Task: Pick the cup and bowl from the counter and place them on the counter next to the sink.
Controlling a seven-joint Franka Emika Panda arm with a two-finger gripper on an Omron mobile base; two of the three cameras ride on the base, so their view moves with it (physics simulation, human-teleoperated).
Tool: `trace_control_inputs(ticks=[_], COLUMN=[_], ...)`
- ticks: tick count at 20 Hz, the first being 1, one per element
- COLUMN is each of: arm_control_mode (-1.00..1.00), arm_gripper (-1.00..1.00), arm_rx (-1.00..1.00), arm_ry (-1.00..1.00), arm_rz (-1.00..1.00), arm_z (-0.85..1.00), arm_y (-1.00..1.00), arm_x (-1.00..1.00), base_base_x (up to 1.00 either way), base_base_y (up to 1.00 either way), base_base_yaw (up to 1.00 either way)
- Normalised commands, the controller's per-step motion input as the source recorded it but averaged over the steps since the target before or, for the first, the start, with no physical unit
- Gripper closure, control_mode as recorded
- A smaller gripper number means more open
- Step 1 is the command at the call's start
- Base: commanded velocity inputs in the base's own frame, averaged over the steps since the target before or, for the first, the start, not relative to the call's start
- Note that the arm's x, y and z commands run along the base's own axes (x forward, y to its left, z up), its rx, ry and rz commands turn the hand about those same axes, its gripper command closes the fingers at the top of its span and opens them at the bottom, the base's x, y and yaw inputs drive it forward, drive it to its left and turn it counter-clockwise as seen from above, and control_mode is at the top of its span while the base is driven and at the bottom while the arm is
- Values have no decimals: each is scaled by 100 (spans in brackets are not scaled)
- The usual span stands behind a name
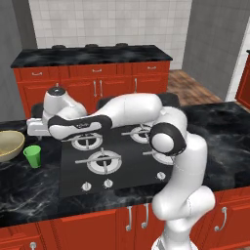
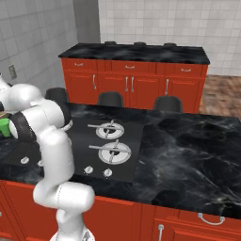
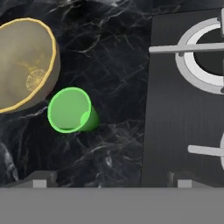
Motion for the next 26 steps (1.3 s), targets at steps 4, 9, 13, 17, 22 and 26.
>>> trace_control_inputs(ticks=[4, 9, 13, 17, 22, 26], arm_control_mode=[-100, -100, -100, -100, -100, -100], arm_gripper=[-100, -100, -100, -100, -100, -100], arm_rx=[-2, -5, -4, 0, 0, 0], arm_ry=[0, 0, 0, 0, 0, 0], arm_rz=[0, -2, -3, -2, -3, 0], arm_z=[-2, 0, -7, -23, -30, -42], arm_y=[27, 28, 20, 5, 3, 6], arm_x=[14, 13, 19, 28, 19, 15], base_base_x=[0, 0, 0, 0, 0, 0], base_base_y=[0, 0, 0, 0, 0, 0], base_base_yaw=[0, 0, 0, 0, 0, 0])
